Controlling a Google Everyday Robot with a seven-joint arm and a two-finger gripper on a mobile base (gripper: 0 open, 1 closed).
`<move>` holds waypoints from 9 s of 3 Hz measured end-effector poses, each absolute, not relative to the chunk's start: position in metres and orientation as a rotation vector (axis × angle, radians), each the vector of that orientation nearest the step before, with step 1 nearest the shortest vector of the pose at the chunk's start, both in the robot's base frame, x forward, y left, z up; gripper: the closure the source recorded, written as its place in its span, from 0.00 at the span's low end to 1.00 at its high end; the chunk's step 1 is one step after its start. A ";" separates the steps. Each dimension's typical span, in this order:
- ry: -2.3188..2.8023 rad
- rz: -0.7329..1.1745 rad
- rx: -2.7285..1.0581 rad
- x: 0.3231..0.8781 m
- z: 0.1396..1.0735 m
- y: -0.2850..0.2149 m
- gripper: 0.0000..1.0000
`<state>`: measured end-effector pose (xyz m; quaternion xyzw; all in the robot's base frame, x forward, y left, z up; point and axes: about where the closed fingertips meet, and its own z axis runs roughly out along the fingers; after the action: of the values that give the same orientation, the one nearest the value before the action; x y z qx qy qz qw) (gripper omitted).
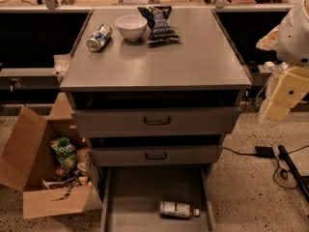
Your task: Pick blue plastic bottle from bottom drawer and place on counter
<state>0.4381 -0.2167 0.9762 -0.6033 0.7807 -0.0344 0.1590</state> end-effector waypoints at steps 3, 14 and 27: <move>2.192 0.145 -1.820 0.433 0.849 -0.177 0.00; 2.103 0.776 -1.464 0.432 0.306 -0.123 0.00; 1.644 0.850 -1.530 0.495 0.292 -0.112 1.00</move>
Offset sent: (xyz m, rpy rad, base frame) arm 0.0010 0.0212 -0.1245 0.0705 0.1514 0.0549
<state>0.4948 -0.1122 0.2917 -0.5941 0.6382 0.3301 0.3617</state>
